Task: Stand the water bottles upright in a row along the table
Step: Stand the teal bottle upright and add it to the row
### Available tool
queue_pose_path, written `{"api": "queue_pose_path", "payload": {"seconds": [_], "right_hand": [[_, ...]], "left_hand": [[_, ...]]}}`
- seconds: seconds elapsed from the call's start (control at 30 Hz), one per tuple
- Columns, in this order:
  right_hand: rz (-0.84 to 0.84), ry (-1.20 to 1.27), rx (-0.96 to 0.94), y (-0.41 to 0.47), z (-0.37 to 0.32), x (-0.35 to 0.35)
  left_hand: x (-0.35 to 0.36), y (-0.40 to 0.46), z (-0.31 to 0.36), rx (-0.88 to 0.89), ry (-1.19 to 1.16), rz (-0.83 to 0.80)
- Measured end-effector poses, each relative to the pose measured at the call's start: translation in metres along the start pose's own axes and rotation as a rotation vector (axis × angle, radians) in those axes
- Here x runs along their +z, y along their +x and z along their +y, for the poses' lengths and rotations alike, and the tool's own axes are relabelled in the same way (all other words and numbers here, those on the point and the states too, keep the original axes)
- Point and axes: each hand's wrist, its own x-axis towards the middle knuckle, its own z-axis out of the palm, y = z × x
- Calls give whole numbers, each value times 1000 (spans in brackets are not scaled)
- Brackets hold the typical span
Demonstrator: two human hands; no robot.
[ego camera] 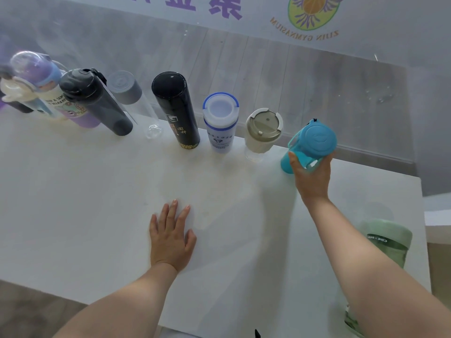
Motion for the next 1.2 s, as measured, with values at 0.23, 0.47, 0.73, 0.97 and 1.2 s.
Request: {"api": "queue_pose_path", "payload": {"seconds": [0.23,0.47,0.73,0.97,1.2], "right_hand": [[13,-10,24,3,1,3],[-48,-12,52,5,0,0],[-123,-93,170,-2,-8,-7],[-150,-306,343,-60,-6,-36],[-112,-490,240,-134,-17,-104]], "left_hand": [[0,0,-1,6,-2,-8],[-1,1,-1,13,-5,-17],[-3,1,-1,22,-35,-45],[-5,1,-3,18,-73,-98],[-10,3,-5,5,-109,-91]]}}
